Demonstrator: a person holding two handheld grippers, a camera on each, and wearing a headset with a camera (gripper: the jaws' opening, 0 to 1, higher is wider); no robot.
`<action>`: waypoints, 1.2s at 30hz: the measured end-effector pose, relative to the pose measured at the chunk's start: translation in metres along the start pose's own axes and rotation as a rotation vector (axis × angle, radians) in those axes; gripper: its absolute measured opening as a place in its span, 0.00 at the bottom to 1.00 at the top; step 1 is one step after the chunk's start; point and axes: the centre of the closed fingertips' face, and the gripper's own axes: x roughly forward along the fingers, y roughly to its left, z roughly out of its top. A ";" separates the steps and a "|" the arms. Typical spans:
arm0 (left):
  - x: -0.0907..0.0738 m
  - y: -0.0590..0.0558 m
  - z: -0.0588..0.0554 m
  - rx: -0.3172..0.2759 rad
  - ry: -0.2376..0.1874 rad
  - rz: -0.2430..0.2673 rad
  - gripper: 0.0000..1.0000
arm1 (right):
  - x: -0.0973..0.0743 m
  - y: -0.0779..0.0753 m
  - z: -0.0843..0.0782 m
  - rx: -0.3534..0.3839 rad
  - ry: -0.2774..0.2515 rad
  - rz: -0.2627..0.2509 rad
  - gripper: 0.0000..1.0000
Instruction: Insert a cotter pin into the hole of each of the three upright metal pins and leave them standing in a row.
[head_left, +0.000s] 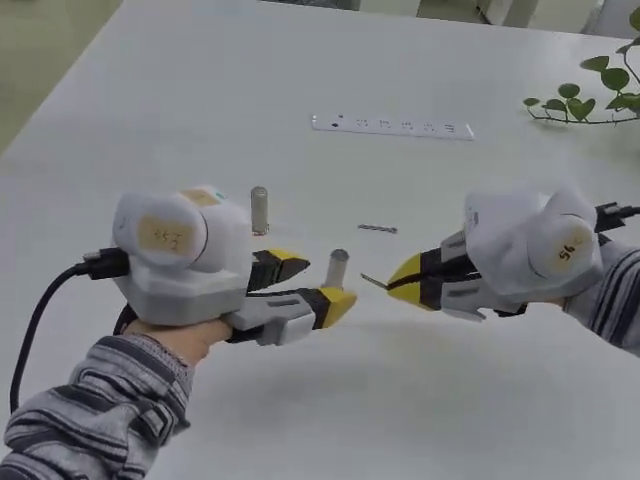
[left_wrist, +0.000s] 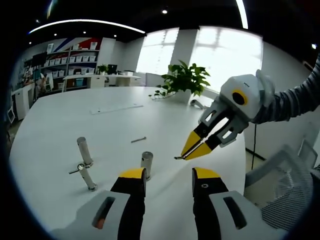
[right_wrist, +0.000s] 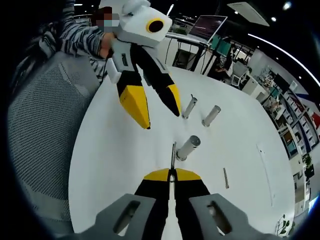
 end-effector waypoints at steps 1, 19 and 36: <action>0.001 -0.002 -0.002 -0.008 0.007 -0.014 0.31 | 0.000 0.002 0.002 -0.006 -0.005 0.006 0.00; 0.004 -0.017 -0.003 -0.113 -0.005 -0.100 0.07 | 0.005 0.018 0.025 -0.056 -0.069 0.039 0.00; 0.003 -0.025 -0.002 -0.043 -0.021 -0.132 0.00 | 0.005 0.022 0.032 -0.049 -0.081 0.024 0.00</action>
